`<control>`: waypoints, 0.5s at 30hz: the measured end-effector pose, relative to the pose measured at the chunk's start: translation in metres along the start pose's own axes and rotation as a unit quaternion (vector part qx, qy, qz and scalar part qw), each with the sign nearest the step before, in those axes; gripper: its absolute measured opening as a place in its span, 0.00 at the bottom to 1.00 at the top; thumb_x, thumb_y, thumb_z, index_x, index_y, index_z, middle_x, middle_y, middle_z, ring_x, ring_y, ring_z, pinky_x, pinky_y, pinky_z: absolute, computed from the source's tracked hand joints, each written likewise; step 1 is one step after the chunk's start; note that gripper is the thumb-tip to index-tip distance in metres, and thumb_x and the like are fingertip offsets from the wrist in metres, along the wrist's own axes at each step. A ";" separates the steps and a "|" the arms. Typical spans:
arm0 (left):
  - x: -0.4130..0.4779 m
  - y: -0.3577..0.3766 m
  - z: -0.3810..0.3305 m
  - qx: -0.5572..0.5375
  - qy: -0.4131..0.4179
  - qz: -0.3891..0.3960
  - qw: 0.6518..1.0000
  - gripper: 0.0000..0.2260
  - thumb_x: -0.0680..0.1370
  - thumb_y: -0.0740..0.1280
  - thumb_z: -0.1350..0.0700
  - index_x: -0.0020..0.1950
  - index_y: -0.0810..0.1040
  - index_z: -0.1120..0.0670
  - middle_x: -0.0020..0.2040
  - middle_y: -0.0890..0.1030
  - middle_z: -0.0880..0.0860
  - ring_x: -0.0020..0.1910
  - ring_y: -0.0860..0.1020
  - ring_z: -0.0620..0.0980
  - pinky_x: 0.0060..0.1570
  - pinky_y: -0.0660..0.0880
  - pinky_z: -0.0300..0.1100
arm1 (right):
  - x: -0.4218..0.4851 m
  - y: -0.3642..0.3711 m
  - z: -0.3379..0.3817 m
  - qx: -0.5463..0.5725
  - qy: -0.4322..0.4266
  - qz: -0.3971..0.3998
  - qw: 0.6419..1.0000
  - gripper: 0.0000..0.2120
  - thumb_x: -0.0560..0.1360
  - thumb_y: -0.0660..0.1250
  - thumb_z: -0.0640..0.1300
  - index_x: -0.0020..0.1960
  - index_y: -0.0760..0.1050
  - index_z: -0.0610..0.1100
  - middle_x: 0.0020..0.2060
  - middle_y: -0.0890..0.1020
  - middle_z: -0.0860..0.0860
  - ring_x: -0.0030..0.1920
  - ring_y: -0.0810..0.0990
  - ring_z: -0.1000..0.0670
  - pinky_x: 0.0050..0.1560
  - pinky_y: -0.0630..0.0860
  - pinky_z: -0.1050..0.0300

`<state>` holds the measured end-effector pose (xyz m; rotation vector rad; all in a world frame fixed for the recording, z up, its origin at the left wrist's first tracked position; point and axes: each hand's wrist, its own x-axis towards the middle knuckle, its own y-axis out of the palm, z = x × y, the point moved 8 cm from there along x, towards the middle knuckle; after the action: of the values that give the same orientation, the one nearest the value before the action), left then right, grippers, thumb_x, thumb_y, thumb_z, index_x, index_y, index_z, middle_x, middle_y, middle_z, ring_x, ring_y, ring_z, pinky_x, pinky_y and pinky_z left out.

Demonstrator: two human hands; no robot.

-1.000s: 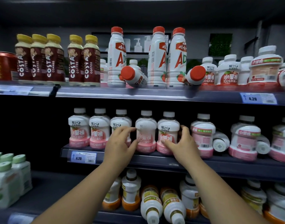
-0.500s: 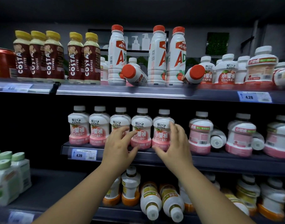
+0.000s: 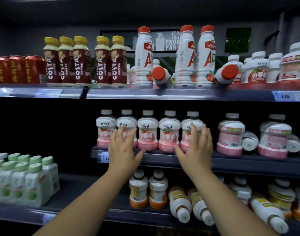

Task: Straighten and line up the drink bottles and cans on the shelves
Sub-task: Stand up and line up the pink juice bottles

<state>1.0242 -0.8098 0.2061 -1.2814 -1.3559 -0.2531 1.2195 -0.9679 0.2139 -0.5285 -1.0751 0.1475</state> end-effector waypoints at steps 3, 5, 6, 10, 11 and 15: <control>0.006 -0.002 0.032 -0.003 -0.025 0.018 1.000 0.36 0.71 0.74 0.42 0.76 0.64 0.44 0.78 0.56 0.59 0.77 0.52 0.63 0.71 0.60 0.63 | -0.017 0.027 0.060 -0.084 -0.136 0.057 0.985 0.44 0.71 0.69 0.63 0.79 0.51 0.54 0.80 0.51 0.40 0.79 0.46 0.36 0.76 0.44 0.35; 0.005 0.001 0.040 0.021 0.026 0.042 0.999 0.33 0.71 0.72 0.40 0.75 0.67 0.44 0.78 0.59 0.59 0.76 0.54 0.66 0.68 0.62 0.66 | -0.027 0.049 0.095 -0.126 -0.188 0.112 0.968 0.43 0.73 0.63 0.66 0.80 0.45 0.57 0.80 0.39 0.45 0.78 0.34 0.38 0.74 0.34 0.35; 0.003 0.003 0.040 0.041 0.059 0.052 0.996 0.32 0.70 0.69 0.38 0.73 0.70 0.45 0.77 0.61 0.59 0.75 0.57 0.67 0.67 0.63 0.67 | -0.031 0.059 0.104 -0.133 -0.188 0.143 0.963 0.42 0.75 0.60 0.67 0.80 0.42 0.58 0.79 0.33 0.46 0.76 0.28 0.38 0.73 0.31 0.34; -0.002 0.005 0.042 0.077 0.119 0.065 0.988 0.32 0.70 0.60 0.35 0.72 0.73 0.46 0.76 0.65 0.60 0.74 0.61 0.67 0.65 0.65 0.68 | -0.036 0.080 0.115 -0.149 -0.134 0.197 0.960 0.39 0.78 0.57 0.65 0.80 0.38 0.58 0.75 0.25 0.48 0.73 0.22 0.38 0.71 0.26 0.33; -0.002 0.005 0.044 0.070 0.117 0.065 0.989 0.32 0.71 0.61 0.36 0.73 0.72 0.46 0.76 0.65 0.59 0.74 0.60 0.66 0.66 0.65 0.67 | -0.037 0.082 0.113 -0.154 -0.126 0.205 0.958 0.40 0.78 0.58 0.64 0.80 0.38 0.58 0.75 0.25 0.48 0.73 0.22 0.38 0.71 0.27 0.34; 0.001 0.004 0.038 0.026 0.122 0.065 0.990 0.31 0.71 0.62 0.38 0.74 0.69 0.46 0.77 0.62 0.59 0.76 0.58 0.64 0.69 0.63 0.66 | -0.038 0.073 0.100 -0.158 -0.105 0.219 0.957 0.40 0.79 0.59 0.62 0.80 0.37 0.58 0.78 0.30 0.47 0.76 0.25 0.42 0.74 0.31 0.36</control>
<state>1.0057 -0.7780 0.1944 -1.2468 -1.0617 -0.2732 1.1245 -0.8845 0.1848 -1.0575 -1.1821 0.4324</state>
